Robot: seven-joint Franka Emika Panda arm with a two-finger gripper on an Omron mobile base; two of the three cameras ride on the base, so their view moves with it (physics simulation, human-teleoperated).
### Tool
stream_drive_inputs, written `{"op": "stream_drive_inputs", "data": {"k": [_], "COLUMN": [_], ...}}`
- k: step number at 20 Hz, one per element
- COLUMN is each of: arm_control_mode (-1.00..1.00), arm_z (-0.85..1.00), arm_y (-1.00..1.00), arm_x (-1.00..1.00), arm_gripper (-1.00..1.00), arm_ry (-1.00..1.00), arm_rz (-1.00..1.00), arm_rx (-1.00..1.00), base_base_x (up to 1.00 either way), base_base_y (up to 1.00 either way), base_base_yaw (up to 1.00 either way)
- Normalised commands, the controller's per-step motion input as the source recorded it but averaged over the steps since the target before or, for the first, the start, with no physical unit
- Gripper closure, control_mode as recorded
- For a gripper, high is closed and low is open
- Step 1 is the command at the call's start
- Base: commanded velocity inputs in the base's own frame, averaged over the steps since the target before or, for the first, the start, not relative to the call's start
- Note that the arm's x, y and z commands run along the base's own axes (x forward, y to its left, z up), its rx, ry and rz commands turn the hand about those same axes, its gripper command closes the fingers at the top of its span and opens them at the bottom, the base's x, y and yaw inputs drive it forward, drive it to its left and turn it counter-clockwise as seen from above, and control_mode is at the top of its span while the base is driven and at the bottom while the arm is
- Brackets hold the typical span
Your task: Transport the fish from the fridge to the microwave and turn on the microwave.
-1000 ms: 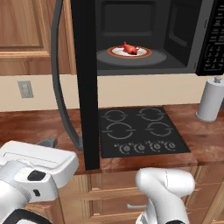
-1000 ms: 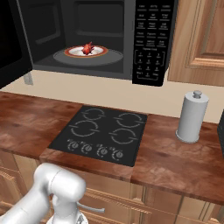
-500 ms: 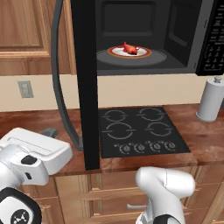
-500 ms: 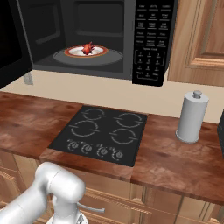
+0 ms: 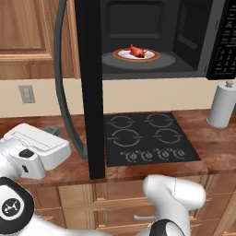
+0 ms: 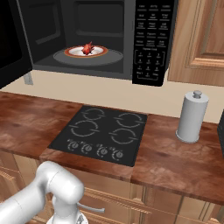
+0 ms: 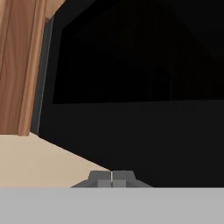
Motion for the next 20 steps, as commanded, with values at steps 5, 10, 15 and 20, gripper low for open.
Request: {"op": "stream_drive_inputs", "data": {"k": [5,10,15,20], "arm_control_mode": [-1.00,-1.00,-1.00,-1.00], "arm_z": [0.00,0.00,0.00,0.00], "arm_y": [0.00,-0.16,-0.27,-0.42], "arm_x": [0.17,0.06,0.00,0.00], "arm_gripper": [1.00,1.00,1.00,1.00], "arm_ry": [-0.01,0.00,0.00,-0.03], "arm_rz": [-0.08,-0.01,0.00,0.00], "arm_rx": [0.00,0.00,0.00,0.00], "base_base_x": [0.00,0.00,0.00,0.00], "base_base_y": [0.00,0.00,0.00,0.00], "base_base_yaw": [0.00,0.00,0.00,0.00]}}
